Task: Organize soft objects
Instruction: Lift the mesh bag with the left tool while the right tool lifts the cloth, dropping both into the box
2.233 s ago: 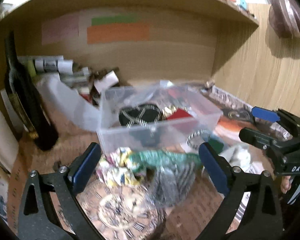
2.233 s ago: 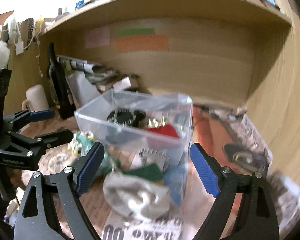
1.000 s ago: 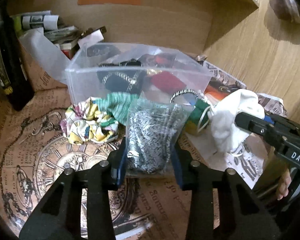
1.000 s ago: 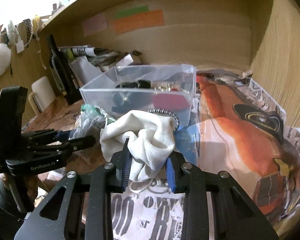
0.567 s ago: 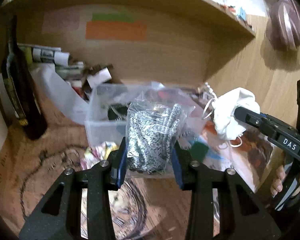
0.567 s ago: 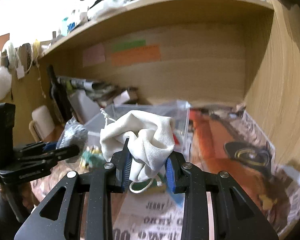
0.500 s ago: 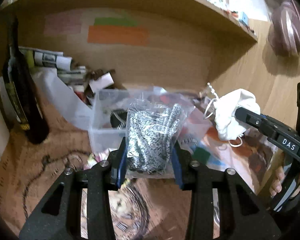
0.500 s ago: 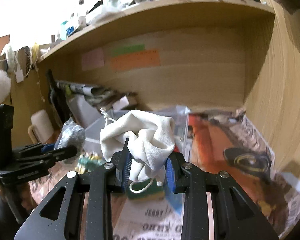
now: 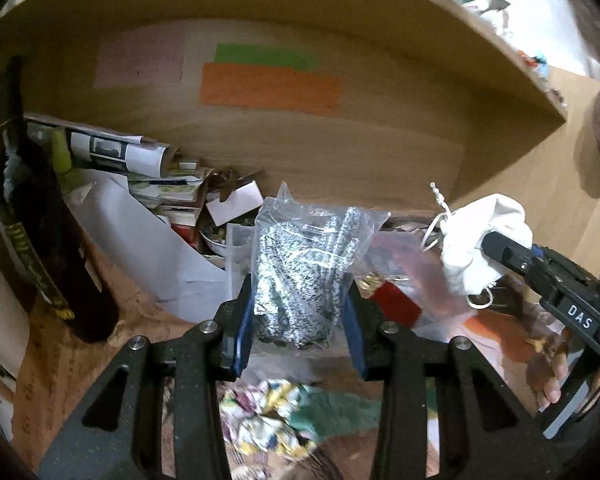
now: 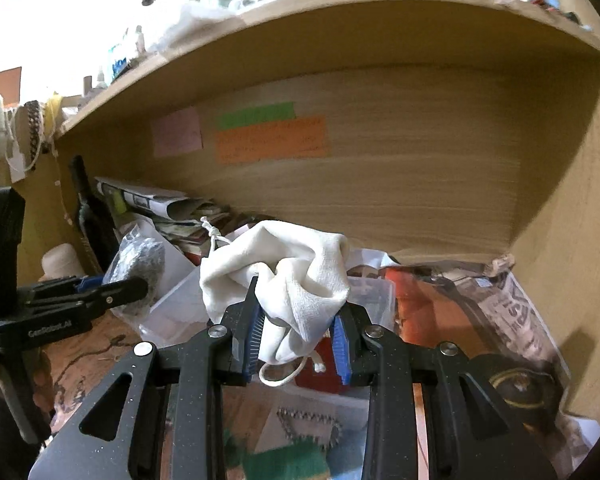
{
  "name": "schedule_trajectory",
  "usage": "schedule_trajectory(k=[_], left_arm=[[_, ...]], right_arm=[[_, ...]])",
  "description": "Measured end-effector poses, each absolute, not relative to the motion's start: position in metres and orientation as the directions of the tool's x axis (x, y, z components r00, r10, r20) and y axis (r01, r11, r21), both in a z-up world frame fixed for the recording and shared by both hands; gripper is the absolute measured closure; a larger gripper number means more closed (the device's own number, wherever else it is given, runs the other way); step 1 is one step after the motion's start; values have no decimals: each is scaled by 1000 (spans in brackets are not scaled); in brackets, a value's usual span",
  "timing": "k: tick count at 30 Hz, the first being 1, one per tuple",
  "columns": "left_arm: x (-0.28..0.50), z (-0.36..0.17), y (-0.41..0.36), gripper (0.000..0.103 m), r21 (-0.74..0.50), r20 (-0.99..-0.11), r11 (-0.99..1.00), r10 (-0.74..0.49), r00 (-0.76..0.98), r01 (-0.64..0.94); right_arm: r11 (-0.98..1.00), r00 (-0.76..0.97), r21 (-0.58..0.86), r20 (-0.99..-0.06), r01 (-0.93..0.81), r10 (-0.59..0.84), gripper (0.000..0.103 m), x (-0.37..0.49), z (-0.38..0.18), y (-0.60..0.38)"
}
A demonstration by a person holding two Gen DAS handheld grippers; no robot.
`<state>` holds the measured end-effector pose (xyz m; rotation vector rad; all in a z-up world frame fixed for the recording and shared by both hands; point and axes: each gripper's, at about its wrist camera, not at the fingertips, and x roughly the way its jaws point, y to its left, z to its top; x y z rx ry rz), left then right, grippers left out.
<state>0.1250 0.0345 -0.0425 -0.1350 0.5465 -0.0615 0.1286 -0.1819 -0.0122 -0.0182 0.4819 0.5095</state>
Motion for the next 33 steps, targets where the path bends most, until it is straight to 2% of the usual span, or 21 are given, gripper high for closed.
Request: schedule_trajectory(k=[14,24,27,29,33], left_arm=[[183,-81,28,64,-53,-626,998,-50,778,22],[199,-98,20,62,-17,-663,999,-37,747,34],[197,-97,21,54,-15,-660,999,-34,750,32],[193,-94,22,49,-15,-647,1000,-31,762,27],[182,-84,24,42,-24,-622,999,-39,782,31]], right_arm=[[869,645,93,-632,-486,429,76,177,-59,-156],[880,596,68,-711,-470,373,75,187,-80,-155],[880,591,62,-719,-471,367,64,187,-80,-154],[881,596,56,-716,-471,364,50,186,-79,-154],[881,617,36,-700,-471,359,37,179,-72,-155]])
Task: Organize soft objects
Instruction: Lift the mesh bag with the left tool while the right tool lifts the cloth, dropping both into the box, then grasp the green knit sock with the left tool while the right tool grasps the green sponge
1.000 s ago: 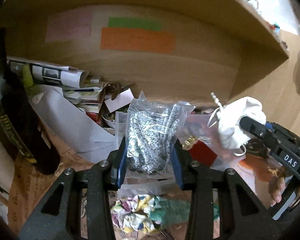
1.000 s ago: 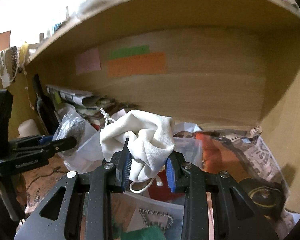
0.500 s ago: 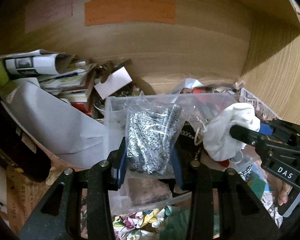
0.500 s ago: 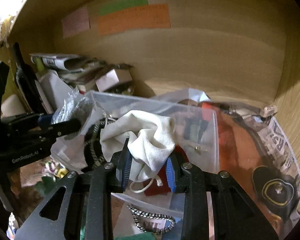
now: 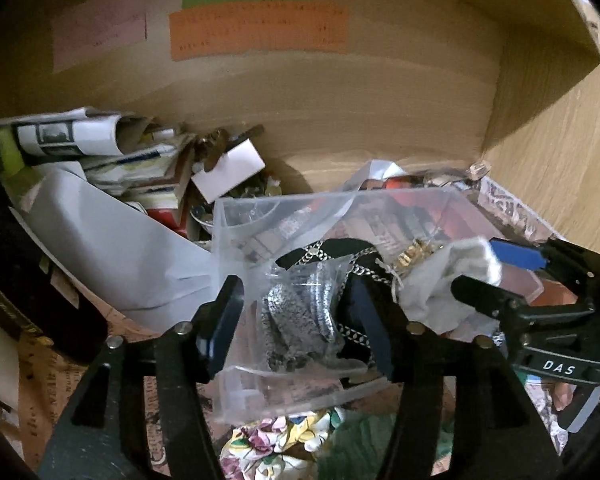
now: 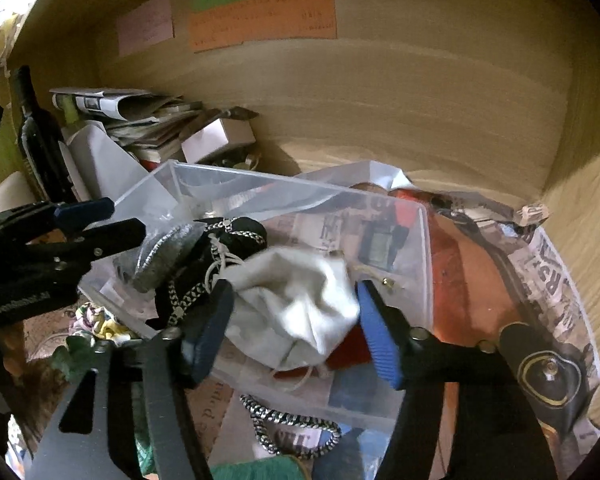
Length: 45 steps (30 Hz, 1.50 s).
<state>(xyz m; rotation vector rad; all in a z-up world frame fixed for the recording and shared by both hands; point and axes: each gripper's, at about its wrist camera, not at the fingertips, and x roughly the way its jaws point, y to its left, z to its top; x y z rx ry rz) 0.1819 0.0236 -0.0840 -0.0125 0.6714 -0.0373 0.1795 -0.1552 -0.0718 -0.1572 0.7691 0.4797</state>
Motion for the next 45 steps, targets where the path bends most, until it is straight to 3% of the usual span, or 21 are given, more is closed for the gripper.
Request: schedule_trajectory(k=[2,7,10,15,32,35,39,43,45], left_arm=[[174,-77,25,38,-26,-602,999,-39,798,30],[150,-61,28,28,-32,-554,999,-40,832,26],[135,-54,31,20,-43,-536,999,-46,843,26],[114,-52,31,13,-55,-520,998,-58,852,35],[87,-112,4,12,-105,-638,988,-157,754,117],[87,-125,0,13,-114,-650,987,-160,742,113],[92,-135,-6,29,-126,-671,983,-185,718,136],[99,-140,-10,35,-144,-673,980,-198,712,136],[102,-140,-10,44,-150,-672,978,-207,711,143]], right_arm=[[881,627,33,-690,-472,362,29,176,-67,-157],[878,657,30,-651,-477,379,29,161,-51,-162],[878,684,22,-617,-479,389,20,148,-39,-168],[874,707,22,-579,-486,407,18,127,-28,-175],[859,604,66,-683,-508,410,16,84,-77,-192],[856,577,83,-705,-511,413,16,82,-86,-193],[851,547,92,-729,-517,411,16,83,-98,-191],[847,526,101,-743,-522,414,16,88,-105,-188],[847,521,104,-747,-522,413,16,91,-109,-187]])
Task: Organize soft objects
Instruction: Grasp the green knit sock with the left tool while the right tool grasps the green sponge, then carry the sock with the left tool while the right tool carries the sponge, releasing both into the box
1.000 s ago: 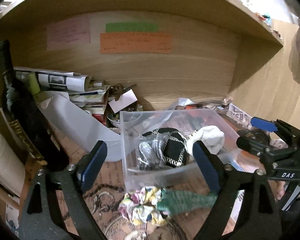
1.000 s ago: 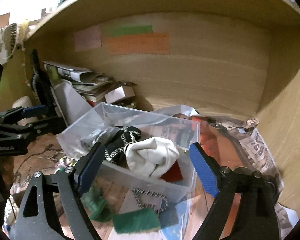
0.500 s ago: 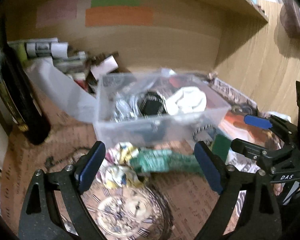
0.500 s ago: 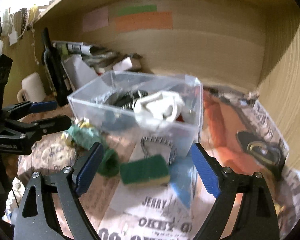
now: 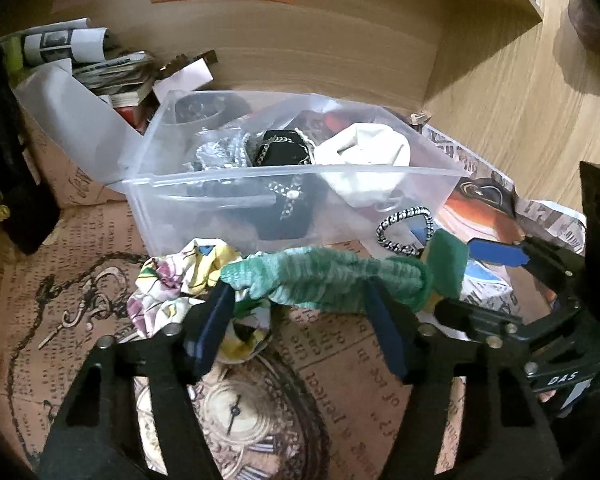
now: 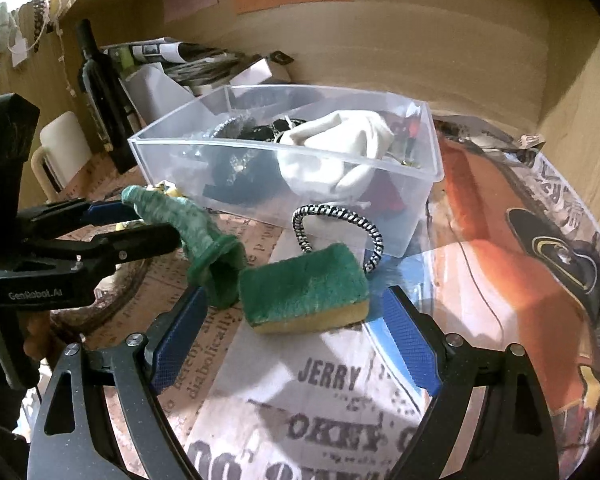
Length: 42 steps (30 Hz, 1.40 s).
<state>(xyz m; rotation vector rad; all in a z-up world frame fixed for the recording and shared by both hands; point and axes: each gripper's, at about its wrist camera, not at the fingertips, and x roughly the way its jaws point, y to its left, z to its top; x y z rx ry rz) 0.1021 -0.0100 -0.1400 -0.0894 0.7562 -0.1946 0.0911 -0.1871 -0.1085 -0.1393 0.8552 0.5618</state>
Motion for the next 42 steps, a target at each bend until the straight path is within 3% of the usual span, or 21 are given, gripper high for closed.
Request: schedule_trajectory(k=[3,7,9,12,18,30,37,40,42], left_arm=[[106,-139,-12,56,-158,-665,974,-225,712,160],[112,-138,-14,68,-170,-662,970,-244,709,174],[115,-139,-16,82,-186,-665,965,-264,699,187],[119,-140,-18,90,-196,-666,963,-269,696,185],[115,-134,-18,97,-207,-650,961,-274,708,182],[88,-103,-13,100,-188,-579,965,-258,774,181],[86,-97,-10,97,-159,-600,974,-226,768,163],[89,-103,-9,69,-150,-623,978,-206,755,143],[91,-109,-6,45,-149,-627,982,-183,757,114]], right_arm=[[841,505,120,-752,-528,425,16,94,-111,-187],[842,508,124,-748,-525,427,30,93,-113,-189],[843,510,125,-746,-523,427,39,94,-113,-188],[843,514,128,-741,-522,431,41,94,-113,-189],[848,542,122,-720,-516,433,43,89,-106,-193],[858,621,121,-641,-499,451,43,81,-74,-208],[856,637,123,-617,-501,462,43,79,-65,-209],[856,632,131,-621,-500,464,43,80,-66,-210],[858,630,131,-625,-497,460,43,80,-68,-209]])
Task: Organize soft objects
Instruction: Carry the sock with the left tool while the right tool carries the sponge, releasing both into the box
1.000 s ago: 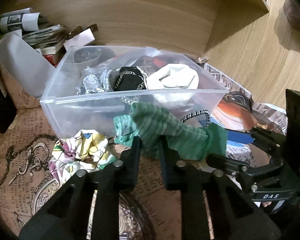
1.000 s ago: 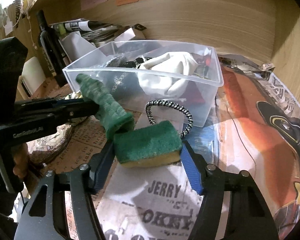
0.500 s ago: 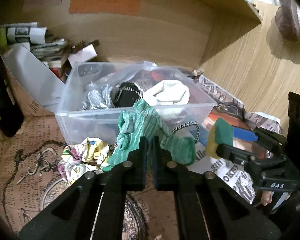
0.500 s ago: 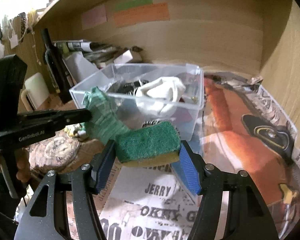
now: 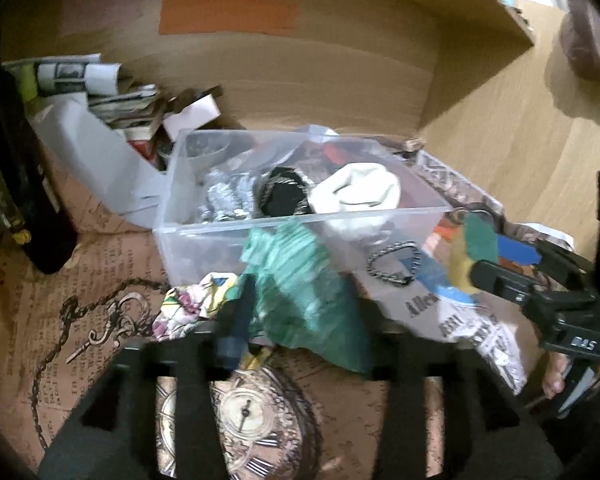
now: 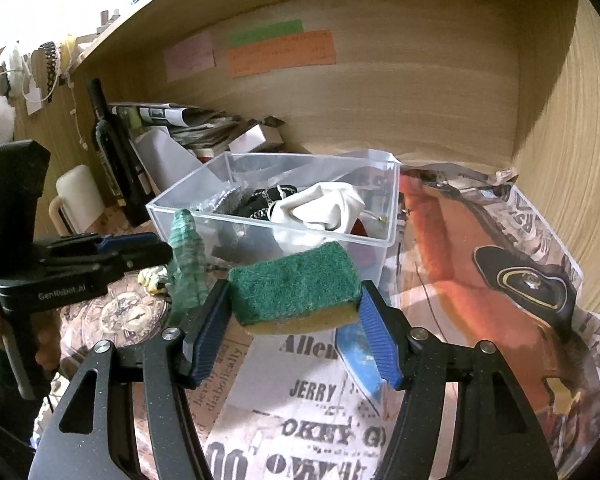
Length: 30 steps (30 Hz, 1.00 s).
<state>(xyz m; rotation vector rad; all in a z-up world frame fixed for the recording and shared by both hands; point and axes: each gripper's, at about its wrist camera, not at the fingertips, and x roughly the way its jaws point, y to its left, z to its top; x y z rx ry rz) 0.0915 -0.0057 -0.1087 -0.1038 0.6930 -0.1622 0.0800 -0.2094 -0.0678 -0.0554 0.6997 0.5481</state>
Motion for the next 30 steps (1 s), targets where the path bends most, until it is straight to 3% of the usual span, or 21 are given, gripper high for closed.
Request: schedule_trajectory(k=[5,11,13,15,18,23,30], left_arm=[[105,-121,-1,33,-185,-649,978,-193,736,93],[129,-135,-8,32,-195,-675,977,-201,710,90],[133,-137,-11,41,-187,-680,978,-199,706,95],[136,-138,-13,64,-190,-688,975,-214,694,112],[133,-137,-12,72,-198,-678,972,-227,699,123],[123,-125,-4,80,-209,-648,969,-238,723,131],[100,-80,7,81,-196,-535,972,-219,816,132]], right_arm=[[859,621,141,-636,-491,459,43,82,-73,-210],[858,606,145,-650,-493,458,43,84,-81,-209],[857,602,146,-653,-495,459,43,85,-82,-209],[856,602,145,-653,-496,460,43,86,-82,-209],[853,606,143,-646,-502,465,43,87,-80,-206],[843,618,128,-624,-523,479,43,91,-71,-197],[823,651,90,-567,-560,505,43,102,-49,-176]])
